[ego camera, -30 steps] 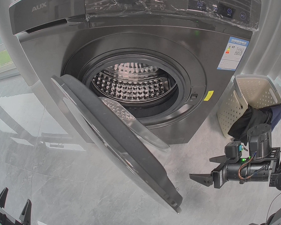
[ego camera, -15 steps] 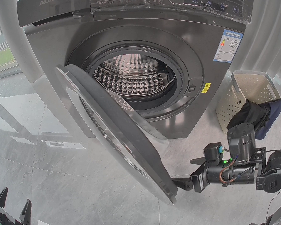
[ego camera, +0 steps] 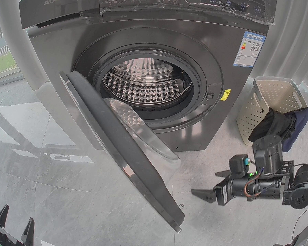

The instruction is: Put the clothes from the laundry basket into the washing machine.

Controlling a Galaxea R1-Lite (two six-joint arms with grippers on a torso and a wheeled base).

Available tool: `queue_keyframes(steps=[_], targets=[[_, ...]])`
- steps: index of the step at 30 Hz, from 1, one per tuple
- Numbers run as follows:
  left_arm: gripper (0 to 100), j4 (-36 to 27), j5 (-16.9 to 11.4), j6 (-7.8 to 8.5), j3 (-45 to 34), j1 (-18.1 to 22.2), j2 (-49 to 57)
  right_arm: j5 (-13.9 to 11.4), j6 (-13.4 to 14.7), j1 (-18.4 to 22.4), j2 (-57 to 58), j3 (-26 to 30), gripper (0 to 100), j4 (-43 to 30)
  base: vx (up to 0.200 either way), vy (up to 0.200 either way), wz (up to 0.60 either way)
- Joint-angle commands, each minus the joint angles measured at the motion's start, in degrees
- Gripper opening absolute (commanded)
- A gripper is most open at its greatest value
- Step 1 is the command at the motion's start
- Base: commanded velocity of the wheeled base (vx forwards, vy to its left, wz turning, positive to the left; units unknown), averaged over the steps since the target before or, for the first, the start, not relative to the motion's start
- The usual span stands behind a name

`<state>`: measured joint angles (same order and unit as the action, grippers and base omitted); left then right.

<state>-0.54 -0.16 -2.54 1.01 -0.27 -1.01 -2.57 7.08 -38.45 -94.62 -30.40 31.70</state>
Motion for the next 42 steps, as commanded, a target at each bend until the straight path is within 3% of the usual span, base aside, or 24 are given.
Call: queue_keyframes(steps=[1, 8, 16, 26, 34, 42], targets=[[100, -0.1, 0.0, -0.01, -0.8, 0.0, 0.9, 1.1, 0.1, 6.6, -4.7, -6.9, 100, 2.5, 0.0, 0.0, 0.0], [100, 0.0, 0.0, -0.01, -0.8, 0.0, 0.9, 2.4, 2.7, 7.7, -14.5, -16.1, 100, 5.0, 0.0, 0.0, 0.0], [100, 0.0, 0.0, -0.01, -0.8, 0.0, 1.0, 2.6, 2.7, 6.2, -18.8, -21.8, 100, 4.9, 0.0, 0.0, 0.0], [100, -0.1, 0.0, -0.01, -0.8, 0.0, 1.0, 2.7, 2.8, -1.2, -16.3, -18.6, 100, 5.0, 0.0, 0.0, 0.0], [100, 0.0, 0.0, 0.07, -0.8, -0.1, 1.0, 3.6, 2.8, -0.5, -16.3, -20.0, 100, 5.0, 0.0, 0.0, 0.0], [100, 0.0, 0.0, 0.16, -0.8, 0.0, 0.9, 3.7, 3.0, -2.9, -20.6, -24.2, 100, 5.1, -0.2, 0.0, 0.0]])
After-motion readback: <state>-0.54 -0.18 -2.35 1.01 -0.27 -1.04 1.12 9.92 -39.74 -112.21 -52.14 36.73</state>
